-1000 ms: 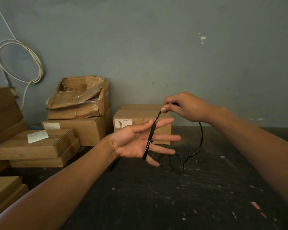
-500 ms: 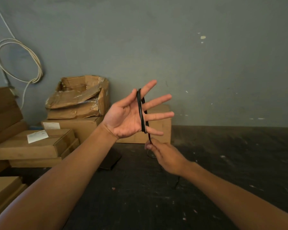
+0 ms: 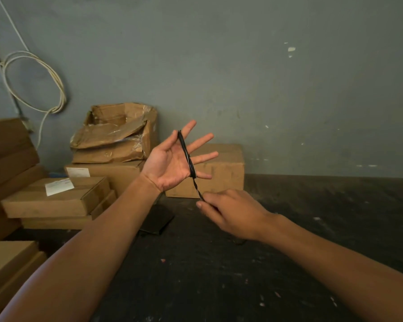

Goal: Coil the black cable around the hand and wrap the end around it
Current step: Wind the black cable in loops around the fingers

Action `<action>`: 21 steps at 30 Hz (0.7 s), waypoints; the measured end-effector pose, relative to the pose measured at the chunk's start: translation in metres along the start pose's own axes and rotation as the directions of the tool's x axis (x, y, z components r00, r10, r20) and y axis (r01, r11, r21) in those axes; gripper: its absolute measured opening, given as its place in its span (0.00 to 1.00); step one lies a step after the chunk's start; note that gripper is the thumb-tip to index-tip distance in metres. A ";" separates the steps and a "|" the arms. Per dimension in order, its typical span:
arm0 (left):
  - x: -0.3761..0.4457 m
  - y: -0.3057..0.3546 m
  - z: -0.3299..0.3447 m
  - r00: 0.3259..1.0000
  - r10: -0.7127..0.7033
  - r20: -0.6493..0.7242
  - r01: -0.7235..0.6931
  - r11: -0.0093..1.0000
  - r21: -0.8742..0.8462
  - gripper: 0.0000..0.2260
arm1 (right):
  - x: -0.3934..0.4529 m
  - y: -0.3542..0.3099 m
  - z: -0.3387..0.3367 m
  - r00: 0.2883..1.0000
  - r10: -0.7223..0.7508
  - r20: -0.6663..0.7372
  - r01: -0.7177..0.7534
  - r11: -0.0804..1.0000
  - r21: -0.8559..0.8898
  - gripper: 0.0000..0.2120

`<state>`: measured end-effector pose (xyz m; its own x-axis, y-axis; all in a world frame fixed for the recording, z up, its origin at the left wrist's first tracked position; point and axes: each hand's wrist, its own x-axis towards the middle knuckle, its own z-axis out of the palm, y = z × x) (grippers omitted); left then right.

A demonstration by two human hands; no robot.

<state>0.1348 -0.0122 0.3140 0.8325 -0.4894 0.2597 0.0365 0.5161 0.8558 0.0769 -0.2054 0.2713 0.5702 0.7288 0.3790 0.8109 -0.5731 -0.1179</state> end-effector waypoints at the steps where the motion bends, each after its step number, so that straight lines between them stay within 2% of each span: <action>1: 0.000 -0.001 -0.002 1.000 -0.012 -0.018 0.012 1.000 0.009 0.21 | 0.001 0.000 -0.007 1.000 0.002 -0.013 -0.002 1.000 -0.017 0.12; 6: 0.000 -0.011 -0.010 0.983 -0.147 -0.114 0.163 0.976 0.142 0.21 | 0.008 0.003 -0.043 0.999 0.033 -0.034 -0.034 0.999 -0.035 0.11; 16: -0.007 -0.025 -0.009 0.943 -0.334 0.001 0.318 0.900 0.299 0.21 | 0.027 0.029 -0.088 0.994 0.070 -0.078 -0.085 0.975 -0.203 0.08; 21: -0.009 -0.027 0.006 0.884 -0.457 0.095 0.405 0.852 0.330 0.21 | 0.036 0.037 -0.097 0.995 0.039 -0.095 -0.063 0.962 -0.267 0.08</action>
<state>0.1226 -0.0259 0.2908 0.6667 -0.7357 -0.1190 0.1858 0.0095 0.9825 0.1146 -0.2366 0.3698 0.5864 0.6670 0.4596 0.7089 -0.6971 0.1073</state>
